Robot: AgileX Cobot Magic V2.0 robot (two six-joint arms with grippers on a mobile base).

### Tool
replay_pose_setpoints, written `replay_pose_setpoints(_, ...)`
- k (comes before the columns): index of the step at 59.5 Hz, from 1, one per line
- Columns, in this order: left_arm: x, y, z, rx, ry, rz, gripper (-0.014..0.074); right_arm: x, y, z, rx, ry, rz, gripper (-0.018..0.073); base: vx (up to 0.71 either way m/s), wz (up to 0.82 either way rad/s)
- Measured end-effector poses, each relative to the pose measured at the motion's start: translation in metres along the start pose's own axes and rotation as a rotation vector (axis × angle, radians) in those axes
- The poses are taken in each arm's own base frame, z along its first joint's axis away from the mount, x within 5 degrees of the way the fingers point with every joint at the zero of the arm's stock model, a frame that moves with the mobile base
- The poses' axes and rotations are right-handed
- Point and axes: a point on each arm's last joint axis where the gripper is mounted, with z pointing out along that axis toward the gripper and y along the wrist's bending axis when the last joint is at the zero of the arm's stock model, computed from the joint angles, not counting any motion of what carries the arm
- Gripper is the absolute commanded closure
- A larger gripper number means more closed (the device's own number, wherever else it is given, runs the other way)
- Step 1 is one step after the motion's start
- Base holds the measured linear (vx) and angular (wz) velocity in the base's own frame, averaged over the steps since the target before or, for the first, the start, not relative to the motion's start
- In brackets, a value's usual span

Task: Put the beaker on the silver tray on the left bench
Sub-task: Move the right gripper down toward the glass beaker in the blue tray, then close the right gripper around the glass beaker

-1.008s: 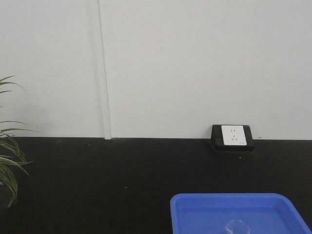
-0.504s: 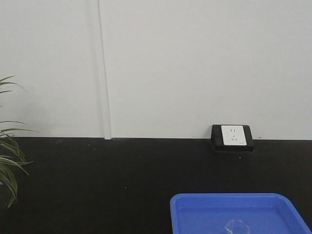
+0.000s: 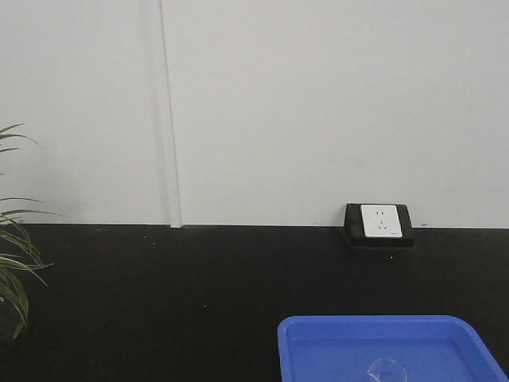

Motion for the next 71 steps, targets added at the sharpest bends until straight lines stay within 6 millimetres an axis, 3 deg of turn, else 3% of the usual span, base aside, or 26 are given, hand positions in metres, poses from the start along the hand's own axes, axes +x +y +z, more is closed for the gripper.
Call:
replay_pose_setpoints(7, 0.000, 0.000, 0.000, 0.000, 0.000, 0.000, 0.0595, 0.002, 0.000, 0.012, -0.009, 0.006, 0.003, 0.0076, 0.00, 0.00)
replay_pose_setpoints(18, 0.000, 0.000, 0.000, 0.000, 0.000, 0.000, 0.0595, 0.007, 0.004, 0.032, -0.062, -0.005, -0.058, -0.0030, 0.00, 0.00)
replay_pose_setpoints(27, 0.000, 0.000, 0.000, 0.000, 0.000, 0.000, 0.0595, 0.016, 0.015, 0.050, -0.198, -0.023, -0.209, -0.0032, 0.00, 0.00)
replay_pose_setpoints(46, 0.000, 0.000, 0.000, 0.000, 0.000, 0.000, 0.0595, 0.040, 0.022, 0.100, -0.310, 0.040, -0.253, -0.0032, 0.00, 0.00)
replay_pose_setpoints(71, 0.000, 0.000, 0.000, 0.000, 0.000, 0.000, 0.0595, 0.040, 0.023, 0.165, -0.346, 0.046, -0.279, -0.0031, 0.00, 0.00)
